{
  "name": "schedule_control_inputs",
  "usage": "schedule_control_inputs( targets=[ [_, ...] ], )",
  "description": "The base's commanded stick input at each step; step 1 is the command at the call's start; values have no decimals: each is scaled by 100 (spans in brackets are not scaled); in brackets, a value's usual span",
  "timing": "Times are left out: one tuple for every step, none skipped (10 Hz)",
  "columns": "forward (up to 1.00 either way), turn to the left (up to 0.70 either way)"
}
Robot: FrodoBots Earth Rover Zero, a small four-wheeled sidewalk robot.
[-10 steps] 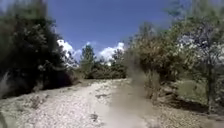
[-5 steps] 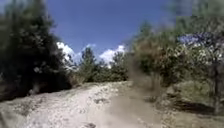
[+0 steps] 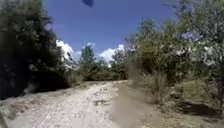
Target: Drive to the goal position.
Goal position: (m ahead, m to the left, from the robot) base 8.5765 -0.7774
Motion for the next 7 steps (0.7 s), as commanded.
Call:
schedule_control_inputs(
  targets=[
    [44,2],
    [44,2],
    [44,2],
    [44,2],
    [44,2],
    [44,2],
    [44,6]
  ],
)
